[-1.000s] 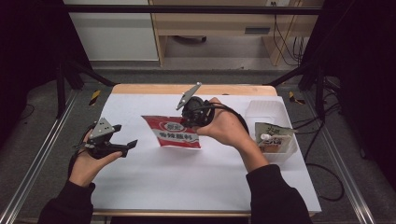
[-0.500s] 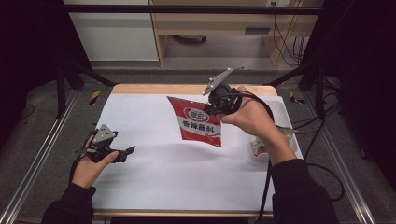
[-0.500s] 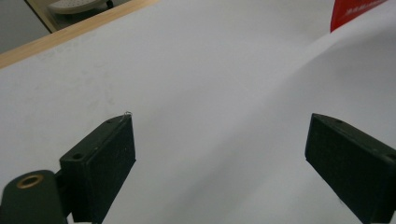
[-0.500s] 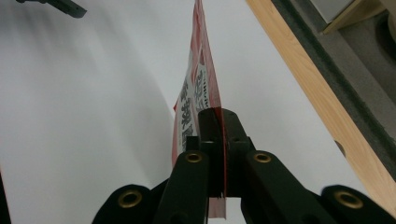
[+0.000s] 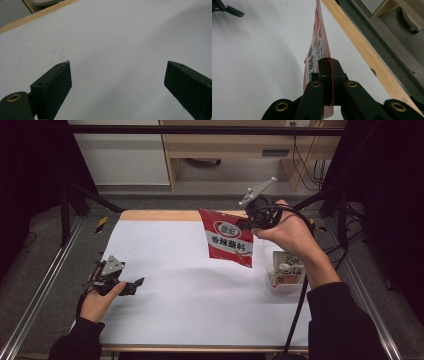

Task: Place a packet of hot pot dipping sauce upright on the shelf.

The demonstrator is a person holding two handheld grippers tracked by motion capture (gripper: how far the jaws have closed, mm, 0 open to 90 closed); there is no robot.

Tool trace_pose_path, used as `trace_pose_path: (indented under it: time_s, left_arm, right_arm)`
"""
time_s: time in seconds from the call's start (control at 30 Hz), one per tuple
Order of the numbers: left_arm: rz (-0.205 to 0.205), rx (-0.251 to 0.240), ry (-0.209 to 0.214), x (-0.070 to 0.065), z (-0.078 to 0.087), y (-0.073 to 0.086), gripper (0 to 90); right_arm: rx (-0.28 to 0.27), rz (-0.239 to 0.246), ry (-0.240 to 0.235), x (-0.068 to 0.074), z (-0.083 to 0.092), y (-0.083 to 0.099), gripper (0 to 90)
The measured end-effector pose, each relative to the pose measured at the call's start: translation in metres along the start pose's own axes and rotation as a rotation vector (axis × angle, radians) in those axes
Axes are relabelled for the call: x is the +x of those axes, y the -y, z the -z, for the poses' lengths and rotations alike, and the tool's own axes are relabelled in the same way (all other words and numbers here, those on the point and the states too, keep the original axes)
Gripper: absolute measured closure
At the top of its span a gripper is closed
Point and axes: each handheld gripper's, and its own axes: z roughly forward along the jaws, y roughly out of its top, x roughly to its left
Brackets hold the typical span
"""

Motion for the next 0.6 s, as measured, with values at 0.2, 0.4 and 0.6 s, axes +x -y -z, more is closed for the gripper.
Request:
trace_pose_path:
  time_s: [0.2, 0.4, 0.6]
  left_arm:
    - [-0.005, 0.016, 0.001, 0.000, -0.004, 0.001, 7.2]
    - [-0.010, 0.027, 0.003, 0.002, -0.005, 0.004, 7.3]
    - [-0.016, 0.040, 0.002, 0.003, -0.006, 0.006, 7.5]
  right_arm:
    - [0.015, -0.011, 0.035, -0.016, 0.012, 0.005, 90.0]
    - [0.008, -0.038, 0.077, -0.033, 0.022, 0.017, 90.0]
    - [0.010, -0.073, 0.120, -0.050, 0.032, 0.033, 90.0]
